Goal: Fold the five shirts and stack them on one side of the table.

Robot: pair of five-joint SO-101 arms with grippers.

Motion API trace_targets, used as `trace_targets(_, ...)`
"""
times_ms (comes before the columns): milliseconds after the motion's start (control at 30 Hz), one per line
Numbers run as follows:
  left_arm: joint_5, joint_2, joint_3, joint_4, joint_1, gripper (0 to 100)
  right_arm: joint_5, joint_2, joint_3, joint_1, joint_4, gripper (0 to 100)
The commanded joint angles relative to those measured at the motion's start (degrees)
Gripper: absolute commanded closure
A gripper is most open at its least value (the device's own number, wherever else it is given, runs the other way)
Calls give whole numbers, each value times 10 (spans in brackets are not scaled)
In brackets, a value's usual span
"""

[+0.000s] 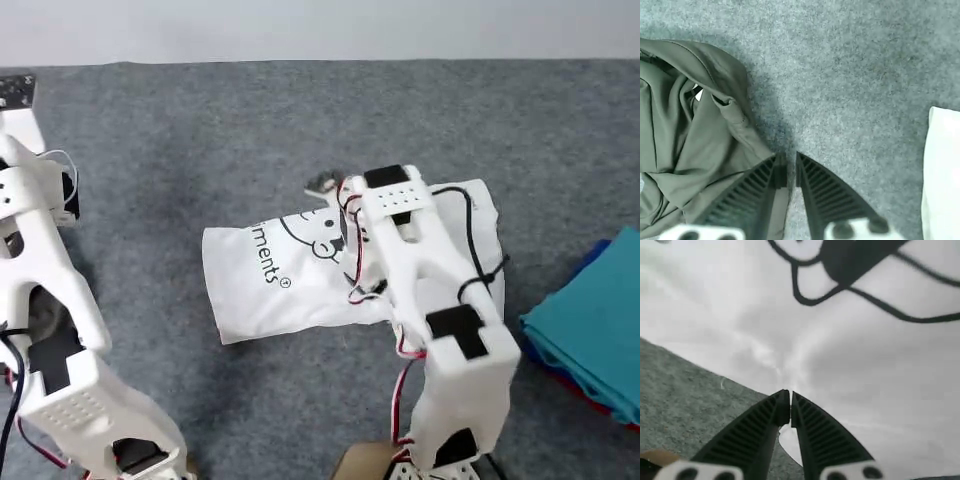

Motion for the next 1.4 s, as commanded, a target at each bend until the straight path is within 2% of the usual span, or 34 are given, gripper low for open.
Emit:
trace_targets(0,4,-33,-2,-7,6,956,2,-86,-22,-13,5,988)
trace_targets(200,32,-31,-2,-11,62,956,1,-124,-22,36,-26,988)
trace_targets(267,53,-28,-2,-30,100,956,-1,-119,-20,71,-76,988)
trace_targets(433,87,24,-5,-76,198,956,-78,-63,-22,139,-234,988)
trace_targets(567,91,80,-6,-76,271,956,-79,-16,-22,157,-300,988)
trace_targets(667,91,116,-6,-78,300,956,-79,15,-22,160,-342,988)
trace_targets(867,91,175,-6,-69,323,956,-79,57,-23,169,-407,988)
trace_targets(1100,91,220,-6,-67,311,956,-60,105,-35,170,-406,988)
trace_targets(1367,89,274,-6,-58,284,956,-35,191,-147,223,-383,988)
